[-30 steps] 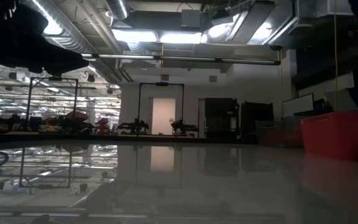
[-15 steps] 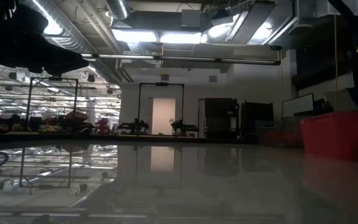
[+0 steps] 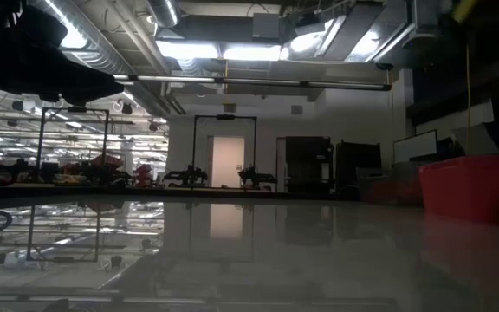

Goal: Sort blocks
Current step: Put the red game piece into the red bin

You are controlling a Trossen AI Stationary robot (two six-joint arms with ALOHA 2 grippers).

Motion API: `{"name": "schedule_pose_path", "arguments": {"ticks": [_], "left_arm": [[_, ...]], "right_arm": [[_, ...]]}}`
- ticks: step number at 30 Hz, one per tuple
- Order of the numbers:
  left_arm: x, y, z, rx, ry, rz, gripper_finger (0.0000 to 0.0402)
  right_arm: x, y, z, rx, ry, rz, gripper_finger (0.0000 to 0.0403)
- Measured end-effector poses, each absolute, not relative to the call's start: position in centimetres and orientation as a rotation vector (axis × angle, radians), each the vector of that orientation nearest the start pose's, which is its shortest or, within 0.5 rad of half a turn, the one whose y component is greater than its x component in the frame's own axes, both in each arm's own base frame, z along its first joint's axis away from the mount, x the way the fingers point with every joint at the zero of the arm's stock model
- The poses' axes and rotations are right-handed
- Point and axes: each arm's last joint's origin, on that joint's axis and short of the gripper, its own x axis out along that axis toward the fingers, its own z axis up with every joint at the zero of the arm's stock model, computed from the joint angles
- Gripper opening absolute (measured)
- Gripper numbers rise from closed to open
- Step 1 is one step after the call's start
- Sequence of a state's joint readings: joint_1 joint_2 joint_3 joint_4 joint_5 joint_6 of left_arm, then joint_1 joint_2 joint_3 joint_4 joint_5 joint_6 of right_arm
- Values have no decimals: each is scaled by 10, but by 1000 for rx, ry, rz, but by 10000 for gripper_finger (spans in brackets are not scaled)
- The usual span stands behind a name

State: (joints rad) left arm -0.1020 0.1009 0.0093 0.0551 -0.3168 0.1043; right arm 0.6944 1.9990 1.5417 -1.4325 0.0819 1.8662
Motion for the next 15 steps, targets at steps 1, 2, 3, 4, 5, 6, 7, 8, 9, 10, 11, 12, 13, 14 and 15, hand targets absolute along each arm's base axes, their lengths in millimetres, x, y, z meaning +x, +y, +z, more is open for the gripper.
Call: {"name": "schedule_pose_path", "arguments": {"ticks": [1,2,3,4,5,6,7,8,9,10,11,12,13,14,15], "left_arm": [[102,-1,164,111,46,213,200],[102,-1,164,112,47,213,200],[102,-1,164,111,47,213,200],[102,-1,164,111,47,213,200],[102,-1,164,111,46,213,200],[102,-1,164,111,47,213,200],[102,-1,164,111,47,213,200],[102,-1,164,111,46,213,200],[102,-1,164,111,46,213,200],[102,-1,164,111,46,213,200],[102,-1,164,111,47,213,200],[102,-1,164,111,46,213,200],[102,-1,164,111,46,213,200],[102,-1,164,111,46,213,200],[102,-1,164,111,45,213,200]], "right_arm": [[265,213,206,604,1374,-1168,130],[263,207,214,580,1372,-1177,132],[261,200,221,558,1374,-1185,136],[260,194,228,538,1375,-1182,139],[260,189,234,533,1370,-1164,140],[260,184,240,531,1357,-1126,140],[258,178,248,521,1335,-1087,140],[256,173,256,506,1314,-1069,139],[255,167,263,505,1294,-1054,137],[254,161,270,501,1274,-1034,136],[252,157,274,495,1258,-1010,136],[249,151,277,481,1252,-996,136],[246,146,281,476,1251,-992,136],[243,140,284,478,1251,-982,137],[239,135,285,468,1261,-969,138]]}}
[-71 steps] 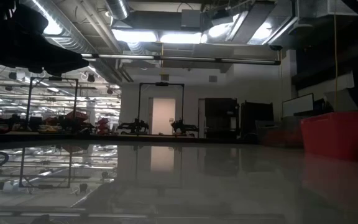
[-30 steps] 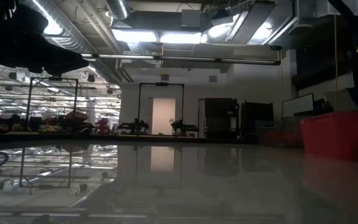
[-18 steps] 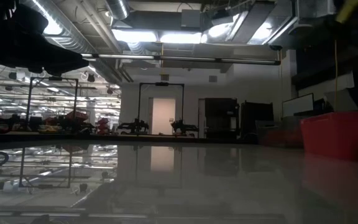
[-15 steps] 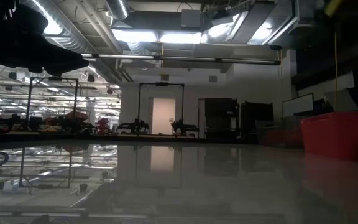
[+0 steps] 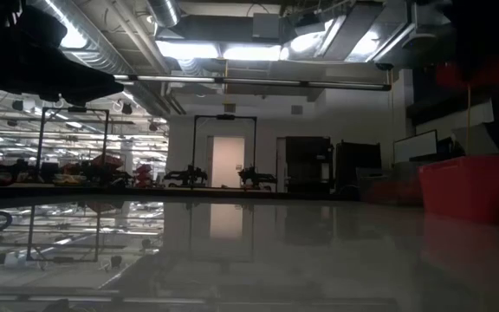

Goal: Sort blocks
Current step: Put the red game piece into the red bin, then return to Home Position

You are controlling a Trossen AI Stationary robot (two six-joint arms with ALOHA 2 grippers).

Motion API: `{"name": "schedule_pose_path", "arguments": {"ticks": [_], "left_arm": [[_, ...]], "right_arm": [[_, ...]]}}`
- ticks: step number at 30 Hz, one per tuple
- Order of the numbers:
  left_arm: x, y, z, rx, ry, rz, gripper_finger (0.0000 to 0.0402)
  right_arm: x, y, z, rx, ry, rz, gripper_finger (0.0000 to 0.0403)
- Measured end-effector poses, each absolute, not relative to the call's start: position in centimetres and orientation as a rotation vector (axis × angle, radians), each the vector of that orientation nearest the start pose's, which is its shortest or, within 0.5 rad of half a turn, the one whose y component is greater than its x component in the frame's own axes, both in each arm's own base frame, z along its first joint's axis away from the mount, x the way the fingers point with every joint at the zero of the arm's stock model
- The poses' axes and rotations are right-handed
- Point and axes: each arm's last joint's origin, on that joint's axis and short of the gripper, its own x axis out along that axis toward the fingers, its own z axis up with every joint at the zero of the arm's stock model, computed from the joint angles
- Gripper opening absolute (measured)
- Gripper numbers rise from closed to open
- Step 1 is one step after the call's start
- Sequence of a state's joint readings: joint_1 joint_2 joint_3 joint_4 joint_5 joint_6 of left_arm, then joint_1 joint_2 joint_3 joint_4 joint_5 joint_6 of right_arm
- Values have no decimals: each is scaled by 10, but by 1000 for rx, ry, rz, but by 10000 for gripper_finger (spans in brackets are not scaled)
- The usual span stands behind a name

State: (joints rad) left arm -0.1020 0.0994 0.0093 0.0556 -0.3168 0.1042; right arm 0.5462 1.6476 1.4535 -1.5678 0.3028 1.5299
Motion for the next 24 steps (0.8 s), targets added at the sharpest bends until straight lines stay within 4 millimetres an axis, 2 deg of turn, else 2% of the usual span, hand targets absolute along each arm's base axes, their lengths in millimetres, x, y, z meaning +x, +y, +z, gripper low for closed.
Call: {"name": "schedule_pose_path", "arguments": {"ticks": [7,11,24], "left_arm": [[102,-1,164,111,46,213,200],[102,-1,164,111,46,213,200],[102,-1,164,111,46,213,200]], "right_arm": [[197,108,256,370,1392,-1016,138],[181,99,244,351,1404,-1033,147],[178,97,241,360,1398,-1021,209]]}}
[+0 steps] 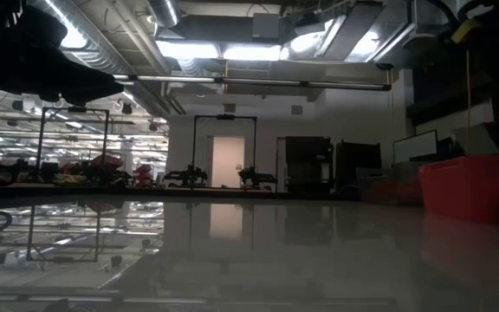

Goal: Sort blocks
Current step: Return to Home Position

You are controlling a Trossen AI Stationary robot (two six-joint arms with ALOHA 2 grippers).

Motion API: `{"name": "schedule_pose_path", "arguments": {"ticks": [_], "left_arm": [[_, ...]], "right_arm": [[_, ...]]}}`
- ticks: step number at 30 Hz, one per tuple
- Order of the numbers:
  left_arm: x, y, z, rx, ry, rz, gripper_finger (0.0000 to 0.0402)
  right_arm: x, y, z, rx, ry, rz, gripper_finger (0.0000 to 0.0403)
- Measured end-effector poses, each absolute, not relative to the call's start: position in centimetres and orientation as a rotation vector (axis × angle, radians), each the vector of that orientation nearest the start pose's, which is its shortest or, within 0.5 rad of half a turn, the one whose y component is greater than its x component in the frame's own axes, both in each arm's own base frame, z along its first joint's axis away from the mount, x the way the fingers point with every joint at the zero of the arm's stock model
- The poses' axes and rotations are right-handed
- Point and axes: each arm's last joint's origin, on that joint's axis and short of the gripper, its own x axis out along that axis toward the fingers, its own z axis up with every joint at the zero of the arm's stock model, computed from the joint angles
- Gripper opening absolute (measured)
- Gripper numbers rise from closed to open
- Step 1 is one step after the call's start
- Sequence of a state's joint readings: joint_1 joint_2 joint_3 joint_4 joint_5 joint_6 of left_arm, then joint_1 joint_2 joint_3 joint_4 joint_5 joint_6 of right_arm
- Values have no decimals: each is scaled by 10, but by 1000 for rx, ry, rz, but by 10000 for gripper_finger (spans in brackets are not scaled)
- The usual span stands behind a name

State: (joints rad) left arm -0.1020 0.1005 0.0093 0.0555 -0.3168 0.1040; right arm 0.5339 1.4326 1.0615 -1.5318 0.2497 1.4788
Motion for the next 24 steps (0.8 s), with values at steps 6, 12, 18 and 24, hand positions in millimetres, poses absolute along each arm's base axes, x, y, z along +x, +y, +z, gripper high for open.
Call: {"name": "schedule_pose_path", "arguments": {"ticks": [6,12,18,24], "left_arm": [[102,-1,164,111,46,213,200],[102,-1,164,111,46,213,200],[102,-1,164,111,46,213,200],[102,-1,164,111,46,213,200]], "right_arm": [[181,99,240,393,1377,-995,224],[186,99,264,261,1341,-811,225],[174,83,328,57,1012,-618,225],[134,58,377,43,697,-375,225]]}}
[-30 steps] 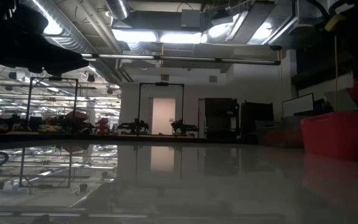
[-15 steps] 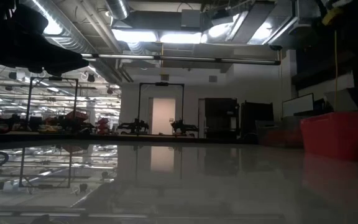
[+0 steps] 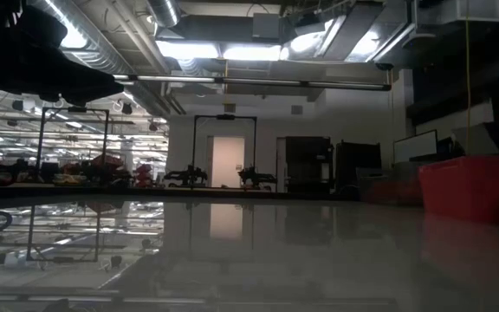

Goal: Sort blocks
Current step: Return to Home Position

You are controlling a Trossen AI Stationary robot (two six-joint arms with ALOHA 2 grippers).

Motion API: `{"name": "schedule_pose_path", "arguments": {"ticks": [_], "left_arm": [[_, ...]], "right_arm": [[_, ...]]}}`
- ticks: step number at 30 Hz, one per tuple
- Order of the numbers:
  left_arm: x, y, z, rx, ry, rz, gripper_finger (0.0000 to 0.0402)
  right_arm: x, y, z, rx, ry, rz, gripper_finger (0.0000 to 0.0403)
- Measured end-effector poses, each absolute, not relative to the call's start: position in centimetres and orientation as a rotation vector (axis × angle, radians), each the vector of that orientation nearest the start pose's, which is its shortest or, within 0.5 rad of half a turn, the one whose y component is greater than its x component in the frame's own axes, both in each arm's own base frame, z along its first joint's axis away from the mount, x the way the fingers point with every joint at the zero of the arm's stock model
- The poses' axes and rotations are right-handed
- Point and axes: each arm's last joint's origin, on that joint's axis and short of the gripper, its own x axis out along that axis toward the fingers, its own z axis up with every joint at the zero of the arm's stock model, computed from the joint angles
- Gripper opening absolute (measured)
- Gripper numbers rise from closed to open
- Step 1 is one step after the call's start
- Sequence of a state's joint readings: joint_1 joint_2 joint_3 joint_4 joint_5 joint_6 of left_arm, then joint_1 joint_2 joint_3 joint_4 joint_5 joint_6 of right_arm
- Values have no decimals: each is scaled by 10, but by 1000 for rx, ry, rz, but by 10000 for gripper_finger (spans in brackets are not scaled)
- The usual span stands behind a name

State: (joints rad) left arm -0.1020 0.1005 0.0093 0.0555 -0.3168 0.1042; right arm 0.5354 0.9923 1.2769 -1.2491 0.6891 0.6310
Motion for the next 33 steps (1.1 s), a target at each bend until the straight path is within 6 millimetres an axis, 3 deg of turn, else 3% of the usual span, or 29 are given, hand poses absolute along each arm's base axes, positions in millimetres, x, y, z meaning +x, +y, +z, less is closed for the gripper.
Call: {"name": "schedule_pose_path", "arguments": {"ticks": [5,16,21,33], "left_arm": [[102,-1,164,111,46,213,200],[102,-1,164,111,46,213,200],[102,-1,164,111,46,213,200],[102,-1,164,111,46,213,200]], "right_arm": [[100,38,387,43,465,-217,225],[59,19,347,159,48,58,225],[62,24,319,188,-19,142,225],[87,43,253,122,29,267,225]]}}
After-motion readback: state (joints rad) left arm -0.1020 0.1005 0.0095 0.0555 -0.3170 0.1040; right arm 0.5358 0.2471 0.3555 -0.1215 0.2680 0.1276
